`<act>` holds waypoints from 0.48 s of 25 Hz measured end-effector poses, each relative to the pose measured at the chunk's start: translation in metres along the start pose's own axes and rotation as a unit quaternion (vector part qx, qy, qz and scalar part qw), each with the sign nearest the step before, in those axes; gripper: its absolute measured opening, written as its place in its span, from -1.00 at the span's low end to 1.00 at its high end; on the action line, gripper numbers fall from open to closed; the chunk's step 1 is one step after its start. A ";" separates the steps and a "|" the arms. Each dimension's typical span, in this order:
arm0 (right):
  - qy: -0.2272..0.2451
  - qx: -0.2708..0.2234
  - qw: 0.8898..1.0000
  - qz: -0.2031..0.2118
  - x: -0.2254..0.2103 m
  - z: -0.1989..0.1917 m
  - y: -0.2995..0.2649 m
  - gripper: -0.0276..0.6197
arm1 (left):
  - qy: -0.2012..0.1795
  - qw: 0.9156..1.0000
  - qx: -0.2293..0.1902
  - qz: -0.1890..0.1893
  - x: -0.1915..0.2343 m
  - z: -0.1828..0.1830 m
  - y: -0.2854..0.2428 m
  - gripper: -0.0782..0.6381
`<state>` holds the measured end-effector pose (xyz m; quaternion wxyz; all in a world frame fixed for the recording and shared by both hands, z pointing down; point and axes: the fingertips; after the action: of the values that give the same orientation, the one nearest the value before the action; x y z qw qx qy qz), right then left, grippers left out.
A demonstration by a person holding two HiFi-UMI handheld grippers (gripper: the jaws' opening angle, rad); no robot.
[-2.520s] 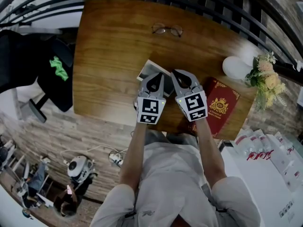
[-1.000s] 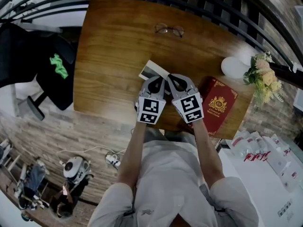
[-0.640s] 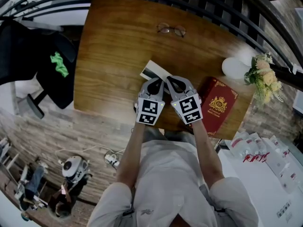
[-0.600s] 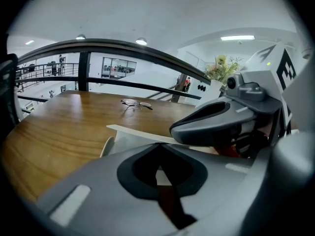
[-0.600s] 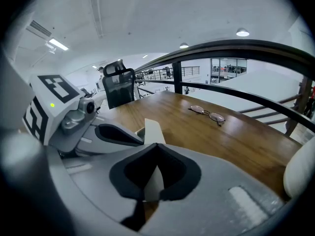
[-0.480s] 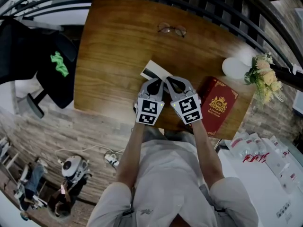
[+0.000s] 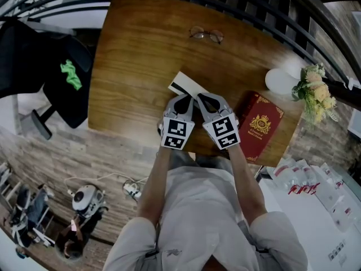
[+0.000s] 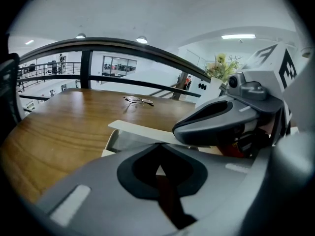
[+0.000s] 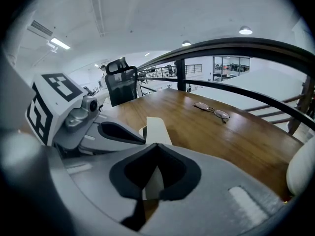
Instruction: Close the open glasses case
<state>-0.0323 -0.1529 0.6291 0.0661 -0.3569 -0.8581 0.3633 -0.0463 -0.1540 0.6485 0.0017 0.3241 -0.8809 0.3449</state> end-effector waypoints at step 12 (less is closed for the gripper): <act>0.000 0.006 1.000 0.005 0.007 -0.005 -0.002 -0.91 | 0.005 1.000 0.009 0.002 0.001 -0.010 0.004 -0.73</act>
<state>-0.0369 -0.1458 0.6330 0.0668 -0.3611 -0.8539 0.3689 -0.0514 -0.1464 0.6535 0.0025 0.3207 -0.8782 0.3548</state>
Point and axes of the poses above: the fingertips, and each gripper's own axes: y backward along the fingers, x to its left, z out of its top
